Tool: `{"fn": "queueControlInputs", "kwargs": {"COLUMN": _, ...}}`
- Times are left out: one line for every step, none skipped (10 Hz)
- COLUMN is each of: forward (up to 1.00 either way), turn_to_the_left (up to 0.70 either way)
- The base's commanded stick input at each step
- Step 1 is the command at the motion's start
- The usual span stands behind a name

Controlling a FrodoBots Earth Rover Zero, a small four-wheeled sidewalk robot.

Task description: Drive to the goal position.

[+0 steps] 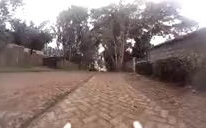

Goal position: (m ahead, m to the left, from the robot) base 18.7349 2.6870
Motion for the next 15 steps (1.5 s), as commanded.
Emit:
{"fn": "queueControlInputs", "kwargs": {"forward": 0.7, "turn_to_the_left": 0.0}}
{"fn": "queueControlInputs", "kwargs": {"forward": 0.7, "turn_to_the_left": 0.0}}
{"fn": "queueControlInputs", "kwargs": {"forward": 0.7, "turn_to_the_left": 0.01}}
{"fn": "queueControlInputs", "kwargs": {"forward": 0.7, "turn_to_the_left": 0.05}}
{"fn": "queueControlInputs", "kwargs": {"forward": 0.7, "turn_to_the_left": 0.0}}
{"fn": "queueControlInputs", "kwargs": {"forward": 0.7, "turn_to_the_left": 0.0}}
{"fn": "queueControlInputs", "kwargs": {"forward": 0.7, "turn_to_the_left": 0.0}}
{"fn": "queueControlInputs", "kwargs": {"forward": 0.7, "turn_to_the_left": 0.0}}
{"fn": "queueControlInputs", "kwargs": {"forward": 0.7, "turn_to_the_left": 0.0}}
{"fn": "queueControlInputs", "kwargs": {"forward": 0.7, "turn_to_the_left": 0.08}}
{"fn": "queueControlInputs", "kwargs": {"forward": 0.7, "turn_to_the_left": 0.04}}
{"fn": "queueControlInputs", "kwargs": {"forward": 0.7, "turn_to_the_left": 0.05}}
{"fn": "queueControlInputs", "kwargs": {"forward": 0.7, "turn_to_the_left": 0.04}}
{"fn": "queueControlInputs", "kwargs": {"forward": 0.7, "turn_to_the_left": 0.03}}
{"fn": "queueControlInputs", "kwargs": {"forward": 0.7, "turn_to_the_left": 0.0}}
